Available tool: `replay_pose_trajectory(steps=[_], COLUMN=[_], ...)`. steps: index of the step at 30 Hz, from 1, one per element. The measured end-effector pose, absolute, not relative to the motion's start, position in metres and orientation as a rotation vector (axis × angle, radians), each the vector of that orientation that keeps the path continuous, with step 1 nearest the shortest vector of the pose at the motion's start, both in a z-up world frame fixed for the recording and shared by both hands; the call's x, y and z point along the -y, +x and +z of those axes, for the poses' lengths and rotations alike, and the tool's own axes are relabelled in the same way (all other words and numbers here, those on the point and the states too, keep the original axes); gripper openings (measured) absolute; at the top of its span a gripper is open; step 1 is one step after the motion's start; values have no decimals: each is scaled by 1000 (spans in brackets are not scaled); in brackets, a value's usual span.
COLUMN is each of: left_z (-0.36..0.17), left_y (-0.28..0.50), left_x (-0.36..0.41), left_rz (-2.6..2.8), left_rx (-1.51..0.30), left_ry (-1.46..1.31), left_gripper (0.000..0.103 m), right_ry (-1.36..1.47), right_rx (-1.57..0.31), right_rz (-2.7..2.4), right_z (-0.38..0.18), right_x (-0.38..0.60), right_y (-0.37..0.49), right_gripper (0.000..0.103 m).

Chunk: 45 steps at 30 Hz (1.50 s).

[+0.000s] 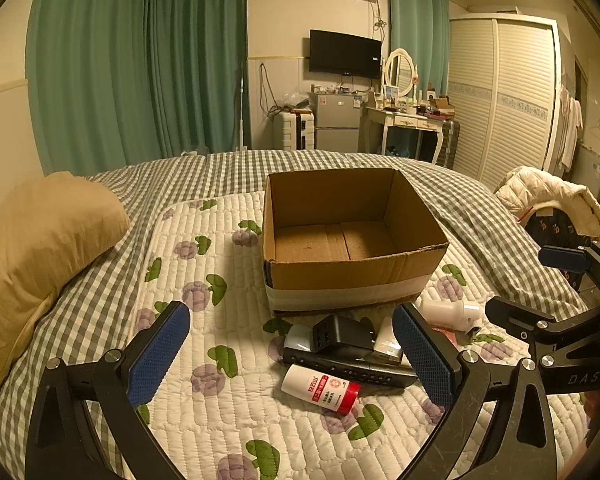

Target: Organize rigid objects

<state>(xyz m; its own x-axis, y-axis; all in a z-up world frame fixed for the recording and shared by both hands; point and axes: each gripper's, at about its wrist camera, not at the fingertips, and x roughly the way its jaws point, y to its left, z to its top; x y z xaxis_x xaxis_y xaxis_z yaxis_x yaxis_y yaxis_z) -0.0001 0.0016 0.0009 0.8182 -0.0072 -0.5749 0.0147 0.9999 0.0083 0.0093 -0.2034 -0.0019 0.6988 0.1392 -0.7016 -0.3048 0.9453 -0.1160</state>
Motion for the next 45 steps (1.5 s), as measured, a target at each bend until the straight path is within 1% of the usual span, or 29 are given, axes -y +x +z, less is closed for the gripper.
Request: replay_pose_trajectory(steps=[23, 31, 35, 38, 41, 43, 45], left_z=[4, 5, -10, -31, -56, -72, -86], left_y=[-1, 6, 18, 27, 36, 39, 40], left_x=[-3, -6, 3, 17, 26, 32, 37], left_rz=[-14, 13, 19, 18, 29, 40, 49], left_rx=[-603, -606, -649, -699, -774, -822, -867], left_ry=[11, 21, 38, 74, 67, 50, 31], left_gripper=[103, 103, 103, 103, 103, 103, 103], right_ry=[-210, -256, -371, -421, -421, -415, -414], right_rx=[-770, -804, -895, -961, -1047, -1093, -1122], right_rz=[278, 360, 426, 439, 453, 457, 456], right_z=[-3, 8, -16, -44, -73, -91, -102], right_x=[204, 208, 210, 218, 231, 240, 247], right_y=[9, 34, 61, 78, 95, 107, 115], right_gripper=[103, 103, 103, 103, 94, 92, 85])
